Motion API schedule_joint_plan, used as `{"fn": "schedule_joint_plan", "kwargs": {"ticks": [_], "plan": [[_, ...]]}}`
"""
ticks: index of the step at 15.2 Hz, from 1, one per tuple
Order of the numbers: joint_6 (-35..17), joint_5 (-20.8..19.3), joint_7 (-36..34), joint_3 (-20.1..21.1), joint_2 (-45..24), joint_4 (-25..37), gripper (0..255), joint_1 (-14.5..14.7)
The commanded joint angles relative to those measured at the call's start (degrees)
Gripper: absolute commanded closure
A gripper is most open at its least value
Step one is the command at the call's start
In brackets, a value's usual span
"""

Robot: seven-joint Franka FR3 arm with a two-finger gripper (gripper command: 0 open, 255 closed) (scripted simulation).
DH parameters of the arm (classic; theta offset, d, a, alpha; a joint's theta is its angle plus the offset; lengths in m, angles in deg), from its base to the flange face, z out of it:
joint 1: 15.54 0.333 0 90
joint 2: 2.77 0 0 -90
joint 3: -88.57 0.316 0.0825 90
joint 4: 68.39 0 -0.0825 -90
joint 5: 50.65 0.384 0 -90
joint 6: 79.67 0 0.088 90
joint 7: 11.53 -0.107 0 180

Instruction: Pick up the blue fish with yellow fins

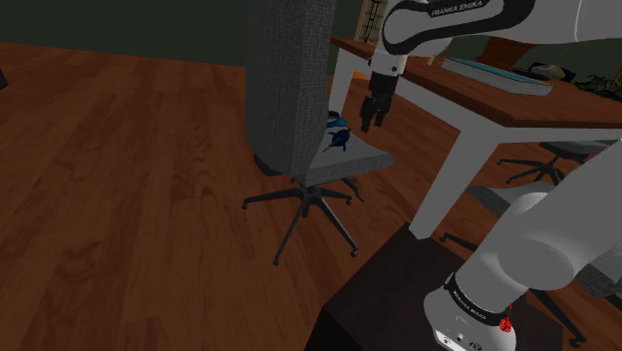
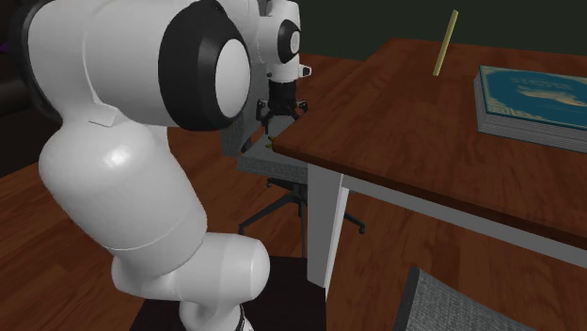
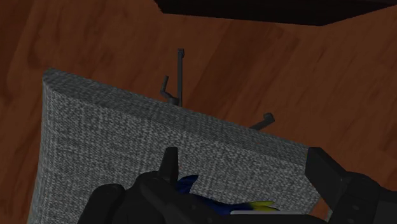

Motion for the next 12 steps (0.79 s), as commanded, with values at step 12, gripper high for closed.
{"fn": "schedule_joint_plan", "kwargs": {"ticks": [12], "plan": [[2.57, 10.66, 17.06, -0.85, -33.46, 31.79, 0, -2.24]]}}
